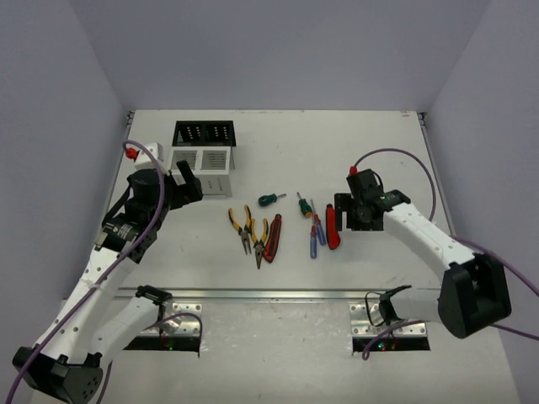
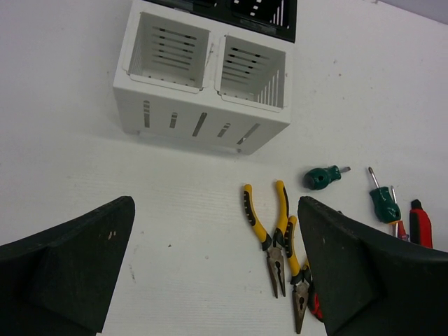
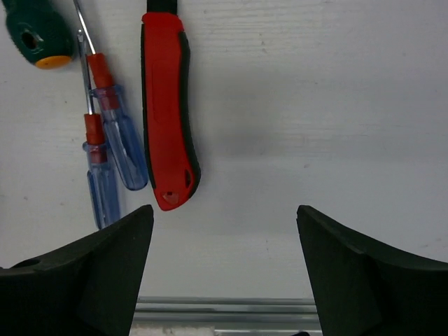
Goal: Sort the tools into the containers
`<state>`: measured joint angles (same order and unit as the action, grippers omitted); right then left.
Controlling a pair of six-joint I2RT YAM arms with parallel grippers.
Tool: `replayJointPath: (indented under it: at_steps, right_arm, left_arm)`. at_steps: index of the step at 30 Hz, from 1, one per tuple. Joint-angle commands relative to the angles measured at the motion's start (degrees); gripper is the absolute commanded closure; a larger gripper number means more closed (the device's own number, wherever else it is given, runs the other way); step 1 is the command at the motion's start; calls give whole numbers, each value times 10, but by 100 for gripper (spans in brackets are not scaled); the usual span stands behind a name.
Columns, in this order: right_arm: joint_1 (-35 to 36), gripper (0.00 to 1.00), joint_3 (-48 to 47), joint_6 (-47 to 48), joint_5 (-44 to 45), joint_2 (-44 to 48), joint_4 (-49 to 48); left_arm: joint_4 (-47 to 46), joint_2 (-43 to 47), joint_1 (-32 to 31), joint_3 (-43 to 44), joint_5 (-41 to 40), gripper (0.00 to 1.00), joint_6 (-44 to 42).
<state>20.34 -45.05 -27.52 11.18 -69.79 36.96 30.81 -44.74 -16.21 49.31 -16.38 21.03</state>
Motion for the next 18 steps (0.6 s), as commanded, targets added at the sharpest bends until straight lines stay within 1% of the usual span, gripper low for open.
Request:
replayJointPath:
  at_steps: [1, 5, 7, 10, 13, 18]
  right_arm:
    - [-1, 26, -5, -6, -46, -70, -75]
    - [6, 31, 1, -4, -67, -126, -117]
    - [11, 32, 0, -5, -71, -152, -131]
    - [13, 33, 1, -9, -79, -170, -147]
    - [16, 38, 1, -10, -86, -191, -163]
    - [18, 45, 11, -13, -69, -219, -174]
  left_arm:
    - [-32, -4, -6, -1, 15, 0, -7]
    - [-39, -12, -7, -4, 43, 0, -12]
    - [-40, -19, -6, -4, 53, 0, -14]
    - [-41, -24, -6, -4, 60, 0, -16]
    - [-42, -21, -6, -5, 64, 0, -19]
    - [-45, -13, -6, -6, 66, 0, -21]
